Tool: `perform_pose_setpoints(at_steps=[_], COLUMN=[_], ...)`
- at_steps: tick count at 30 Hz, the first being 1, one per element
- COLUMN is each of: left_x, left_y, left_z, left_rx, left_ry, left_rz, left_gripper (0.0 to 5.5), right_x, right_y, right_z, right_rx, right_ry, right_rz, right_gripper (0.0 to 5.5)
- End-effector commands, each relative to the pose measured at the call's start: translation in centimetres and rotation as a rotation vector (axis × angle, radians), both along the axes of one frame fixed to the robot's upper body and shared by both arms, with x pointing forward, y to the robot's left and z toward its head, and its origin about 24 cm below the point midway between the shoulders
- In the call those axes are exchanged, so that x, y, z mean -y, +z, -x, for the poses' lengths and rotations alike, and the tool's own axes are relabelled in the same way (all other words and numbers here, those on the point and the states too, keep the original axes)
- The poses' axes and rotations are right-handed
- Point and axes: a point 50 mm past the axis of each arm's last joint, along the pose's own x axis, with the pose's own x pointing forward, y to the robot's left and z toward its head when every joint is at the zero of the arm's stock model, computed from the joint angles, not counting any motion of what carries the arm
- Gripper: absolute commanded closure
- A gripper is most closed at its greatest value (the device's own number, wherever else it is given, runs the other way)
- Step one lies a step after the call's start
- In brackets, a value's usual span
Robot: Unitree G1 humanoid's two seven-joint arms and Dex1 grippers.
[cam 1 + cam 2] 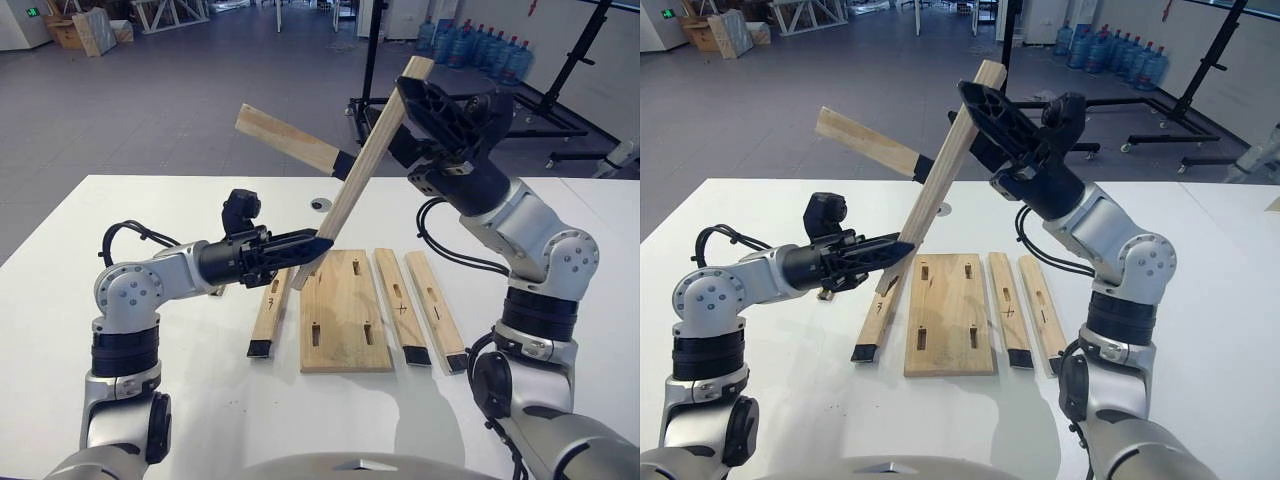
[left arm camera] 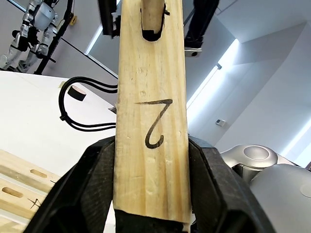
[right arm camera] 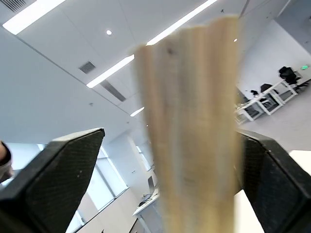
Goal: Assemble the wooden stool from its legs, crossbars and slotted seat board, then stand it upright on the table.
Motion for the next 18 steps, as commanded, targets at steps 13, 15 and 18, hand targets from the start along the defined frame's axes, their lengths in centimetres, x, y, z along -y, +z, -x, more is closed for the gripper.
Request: perform_pose_setpoints(at_steps=[13,15,18], left_x=[0.2,0.1,0.1], left_y=[0.1,0.0,0.0], left_z=[0.6,0.6,0.5], left_rx=[0.024,0.023,0.022], left_ry=[-0.007,-0.004,-0.001], left_rz=[-0.026,-0.029,-0.031], left_gripper=[3.49,3.49,3.49], right_x=[-1.6,-1.5,-1.4], right_y=[-0.8,-0.8,-0.9], right_z=[-0.1,-0.2,-0.1], right_rx=[-0.040,-0.040,-0.045], right_ry=[-0.023,-0.028,-0.032], right_rz=[0.077,0.070,0.070], right_gripper=[0.94,0.94,0.94])
